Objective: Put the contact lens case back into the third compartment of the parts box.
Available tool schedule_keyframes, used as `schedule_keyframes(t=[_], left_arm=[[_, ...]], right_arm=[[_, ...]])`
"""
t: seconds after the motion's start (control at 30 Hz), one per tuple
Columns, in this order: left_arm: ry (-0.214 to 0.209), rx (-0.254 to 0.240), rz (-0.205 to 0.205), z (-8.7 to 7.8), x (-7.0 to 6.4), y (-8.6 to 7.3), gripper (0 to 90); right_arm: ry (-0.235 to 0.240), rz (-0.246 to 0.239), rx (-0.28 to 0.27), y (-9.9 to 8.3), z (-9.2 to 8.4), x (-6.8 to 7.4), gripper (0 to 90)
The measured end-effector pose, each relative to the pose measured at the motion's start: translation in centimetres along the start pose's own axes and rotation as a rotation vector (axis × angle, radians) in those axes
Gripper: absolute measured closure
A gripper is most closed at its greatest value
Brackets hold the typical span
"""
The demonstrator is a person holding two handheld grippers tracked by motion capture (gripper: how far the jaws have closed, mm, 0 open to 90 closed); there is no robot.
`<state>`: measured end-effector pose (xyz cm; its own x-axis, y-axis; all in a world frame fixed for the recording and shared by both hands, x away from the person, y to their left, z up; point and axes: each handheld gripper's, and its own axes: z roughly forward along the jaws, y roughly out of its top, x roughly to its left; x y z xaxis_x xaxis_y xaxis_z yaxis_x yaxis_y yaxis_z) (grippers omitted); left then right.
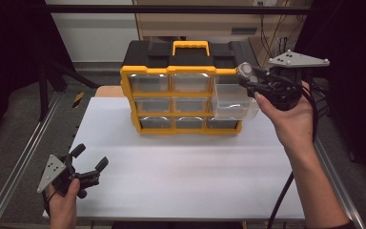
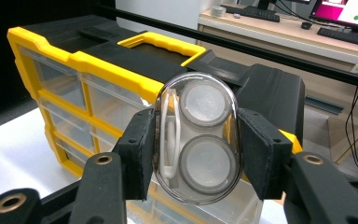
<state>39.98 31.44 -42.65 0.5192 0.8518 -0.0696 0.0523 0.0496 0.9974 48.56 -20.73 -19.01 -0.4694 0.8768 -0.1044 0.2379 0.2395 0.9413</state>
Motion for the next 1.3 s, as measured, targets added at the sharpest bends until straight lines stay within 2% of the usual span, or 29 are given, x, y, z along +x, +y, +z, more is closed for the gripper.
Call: schedule_keyframes(t=[0.37, 0.63, 1.3], left_arm=[[-0.001, 0.006, 0.001, 0.1, 0.0, 0.0, 1.1], [-0.001, 0.006, 0.001, 0.1, 0.0, -0.1, 1.2], [-0.006, 0.005, 0.001, 0.0, -0.1, 0.0, 1.2]], right_arm=[[0.014, -0.014, 0.021, 0.3, 0.4, 0.2, 49.2], [0.024, -0.023, 0.055, 0.0, 0.9, 0.5, 49.2], [0.042, -0.032, 0.099, -0.6, 1.5, 0.7, 49.2]])
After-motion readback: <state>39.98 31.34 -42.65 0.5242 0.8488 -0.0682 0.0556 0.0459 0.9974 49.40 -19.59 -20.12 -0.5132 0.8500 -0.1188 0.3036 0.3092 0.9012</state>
